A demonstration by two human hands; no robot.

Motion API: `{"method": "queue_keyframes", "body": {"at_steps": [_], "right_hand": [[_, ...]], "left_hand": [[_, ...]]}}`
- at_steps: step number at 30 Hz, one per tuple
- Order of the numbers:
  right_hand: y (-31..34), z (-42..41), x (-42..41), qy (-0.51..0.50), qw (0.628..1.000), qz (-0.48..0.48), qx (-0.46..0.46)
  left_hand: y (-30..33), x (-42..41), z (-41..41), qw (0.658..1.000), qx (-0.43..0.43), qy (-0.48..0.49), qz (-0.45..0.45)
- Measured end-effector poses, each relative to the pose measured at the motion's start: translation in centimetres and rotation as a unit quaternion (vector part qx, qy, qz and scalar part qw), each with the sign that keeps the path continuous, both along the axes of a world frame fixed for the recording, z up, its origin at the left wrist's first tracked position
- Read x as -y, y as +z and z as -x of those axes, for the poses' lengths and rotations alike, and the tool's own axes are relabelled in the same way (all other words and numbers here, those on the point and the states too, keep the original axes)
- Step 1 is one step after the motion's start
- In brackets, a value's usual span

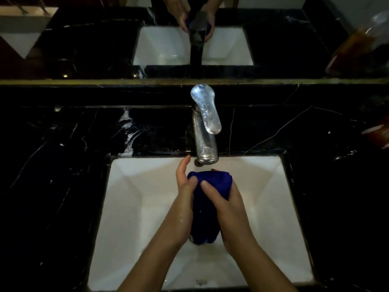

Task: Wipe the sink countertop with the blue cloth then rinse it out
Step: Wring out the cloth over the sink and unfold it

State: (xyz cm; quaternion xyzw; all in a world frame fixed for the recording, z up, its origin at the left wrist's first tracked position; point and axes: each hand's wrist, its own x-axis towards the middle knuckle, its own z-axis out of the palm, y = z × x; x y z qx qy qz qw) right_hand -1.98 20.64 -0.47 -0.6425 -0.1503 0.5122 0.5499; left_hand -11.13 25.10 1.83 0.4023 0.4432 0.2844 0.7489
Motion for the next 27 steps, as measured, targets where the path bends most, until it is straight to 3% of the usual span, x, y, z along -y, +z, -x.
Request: {"method": "queue_keyframes", "body": {"at_steps": [2,4,6,9,11,18,22,25,27], "right_hand": [[0.9,0.6,0.6,-0.031,0.998,-0.001,0.056],[2.1,1.2,1.1,-0.070,0.992,-0.020,0.104],[3.5,1.6,1.3,-0.115,0.986,-0.044,0.108],[5.2,2.1,1.6,-0.128,0.982,-0.086,0.110],[6.3,2.5,1.6,-0.110,0.981,-0.110,0.115],[8.5,0.5,2.6,-0.024,0.972,-0.122,0.199],[9.9,0.8,3.3,0.046,0.961,-0.162,0.219],[10.7,0.2,3.7,0.134,0.949,-0.178,0.224],[10.7,-0.4,3.7,0.141,0.949,-0.167,0.226]], "left_hand": [[0.9,0.9,0.0,0.997,-0.067,-0.009,-0.033],[1.3,1.5,0.5,0.985,-0.154,0.046,-0.066],[1.5,2.0,1.5,0.974,-0.198,0.106,-0.020],[3.2,2.9,2.0,0.972,-0.100,0.085,0.193],[4.6,3.4,1.4,0.958,-0.027,0.060,0.279],[6.8,1.1,0.5,0.992,-0.088,0.084,0.046],[7.8,0.8,-0.5,0.987,-0.109,0.093,-0.075],[7.9,0.5,-0.1,0.984,-0.078,0.070,-0.142],[7.8,0.6,0.2,0.981,-0.070,0.071,-0.166]]}}
